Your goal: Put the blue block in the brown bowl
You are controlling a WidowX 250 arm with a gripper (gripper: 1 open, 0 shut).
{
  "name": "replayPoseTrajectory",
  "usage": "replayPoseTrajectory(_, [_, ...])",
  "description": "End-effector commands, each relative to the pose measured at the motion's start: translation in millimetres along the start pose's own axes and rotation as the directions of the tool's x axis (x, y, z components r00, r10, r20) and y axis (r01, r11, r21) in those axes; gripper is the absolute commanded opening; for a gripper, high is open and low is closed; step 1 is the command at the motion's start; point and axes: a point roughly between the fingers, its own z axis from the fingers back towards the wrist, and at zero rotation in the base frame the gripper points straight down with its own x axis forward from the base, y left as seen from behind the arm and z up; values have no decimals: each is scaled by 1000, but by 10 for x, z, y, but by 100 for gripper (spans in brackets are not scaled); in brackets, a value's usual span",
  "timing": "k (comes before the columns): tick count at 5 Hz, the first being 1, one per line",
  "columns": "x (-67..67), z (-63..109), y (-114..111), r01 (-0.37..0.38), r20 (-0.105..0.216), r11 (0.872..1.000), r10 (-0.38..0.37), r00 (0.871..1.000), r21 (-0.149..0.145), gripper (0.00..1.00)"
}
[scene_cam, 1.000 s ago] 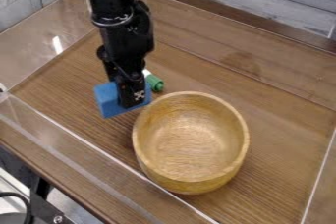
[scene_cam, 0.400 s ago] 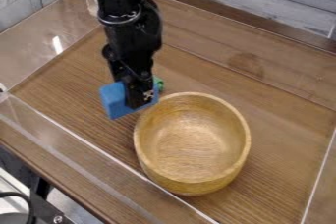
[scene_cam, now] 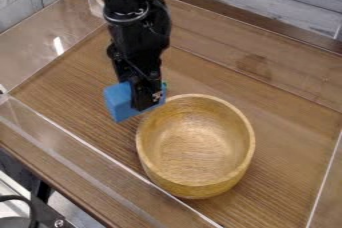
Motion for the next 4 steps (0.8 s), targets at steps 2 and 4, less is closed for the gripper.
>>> replayPoseTrajectory(2, [133, 214, -49, -22, 55, 999, 20, 998, 45, 0])
replayPoseTrajectory(4, [147, 290, -82, -78, 58, 996, 75, 995, 47, 0])
